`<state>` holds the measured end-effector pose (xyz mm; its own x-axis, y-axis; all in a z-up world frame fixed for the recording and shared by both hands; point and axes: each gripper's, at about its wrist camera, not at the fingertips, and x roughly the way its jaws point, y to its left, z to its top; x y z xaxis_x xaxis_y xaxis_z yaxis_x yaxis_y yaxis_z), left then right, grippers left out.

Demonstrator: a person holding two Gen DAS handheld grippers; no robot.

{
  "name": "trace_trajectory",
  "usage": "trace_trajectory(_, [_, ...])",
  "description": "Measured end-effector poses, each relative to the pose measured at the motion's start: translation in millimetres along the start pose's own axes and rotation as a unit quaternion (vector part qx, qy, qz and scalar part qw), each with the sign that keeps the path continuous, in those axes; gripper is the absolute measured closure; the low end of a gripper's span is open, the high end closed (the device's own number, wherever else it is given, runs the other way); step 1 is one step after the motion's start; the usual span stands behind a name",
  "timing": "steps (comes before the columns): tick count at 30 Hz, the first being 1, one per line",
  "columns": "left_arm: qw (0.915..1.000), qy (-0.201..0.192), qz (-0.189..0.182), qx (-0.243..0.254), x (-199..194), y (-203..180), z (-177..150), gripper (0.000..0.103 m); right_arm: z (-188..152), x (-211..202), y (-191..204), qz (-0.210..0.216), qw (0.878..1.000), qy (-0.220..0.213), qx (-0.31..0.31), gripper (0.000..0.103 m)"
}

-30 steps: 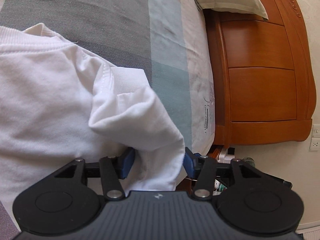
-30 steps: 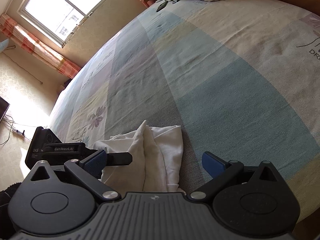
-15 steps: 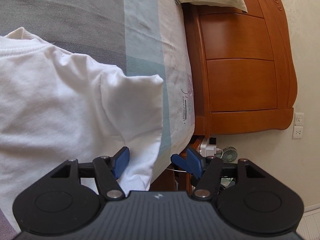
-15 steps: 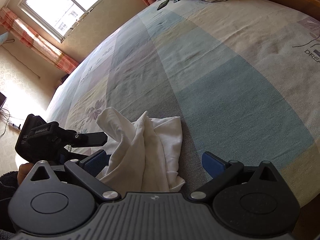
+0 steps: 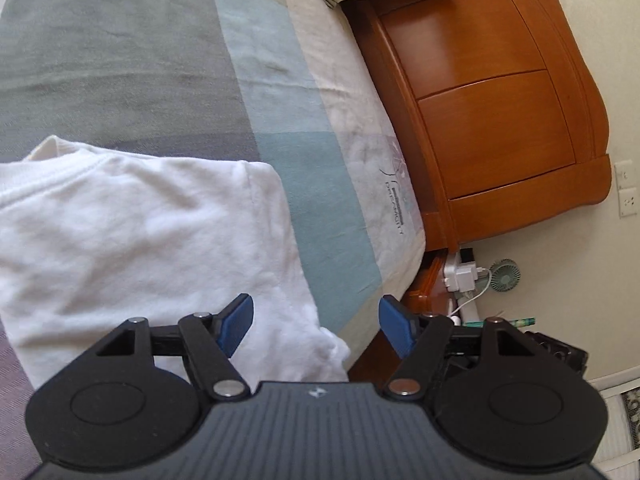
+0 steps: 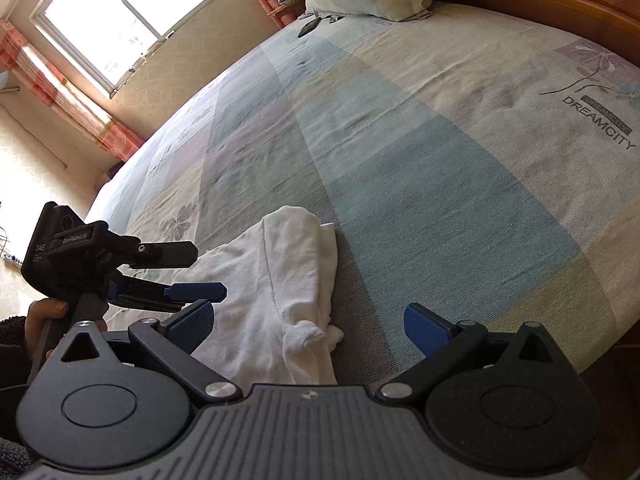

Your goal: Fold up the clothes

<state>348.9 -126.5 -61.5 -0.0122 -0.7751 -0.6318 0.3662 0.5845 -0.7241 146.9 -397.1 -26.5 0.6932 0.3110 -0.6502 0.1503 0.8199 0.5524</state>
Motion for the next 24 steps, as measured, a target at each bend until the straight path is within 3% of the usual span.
trace_trajectory(3, [0.9963,-0.007,0.049,0.071,-7.0,-0.2,-9.1,0.034,-6.8,1.5,15.3,0.040,0.999,0.010,-0.032,0.000])
trace_trajectory(9, [0.9935,-0.023,0.059,0.094,-10.4,18.4,-19.2,0.034,-25.8,34.6,52.6,0.109,0.989,0.044,-0.084,0.000])
trace_trajectory(11, [0.9931,-0.029,0.056,0.099,-10.3,23.7,-18.8,0.034,-32.2,55.0,53.8,0.095,0.991,0.043,-0.086,0.000])
trace_trajectory(13, [0.9917,-0.042,0.056,0.107,-11.9,24.0,-16.1,0.034,-39.6,68.5,46.0,0.053,0.994,0.048,-0.082,0.000])
trace_trajectory(16, [0.9885,-0.072,0.065,0.116,-18.2,16.3,-9.8,0.034,-50.5,69.9,32.1,0.016,0.996,0.065,-0.063,0.000])
trace_trajectory(20, [0.9868,-0.094,0.053,0.121,-37.5,10.7,-9.9,0.032,-49.5,44.3,43.9,0.010,0.997,0.036,-0.072,0.000])
trace_trajectory(24, [0.9859,-0.108,0.063,0.112,-50.6,13.3,-19.5,0.029,-21.6,41.6,67.7,0.029,0.993,-0.008,-0.113,0.000])
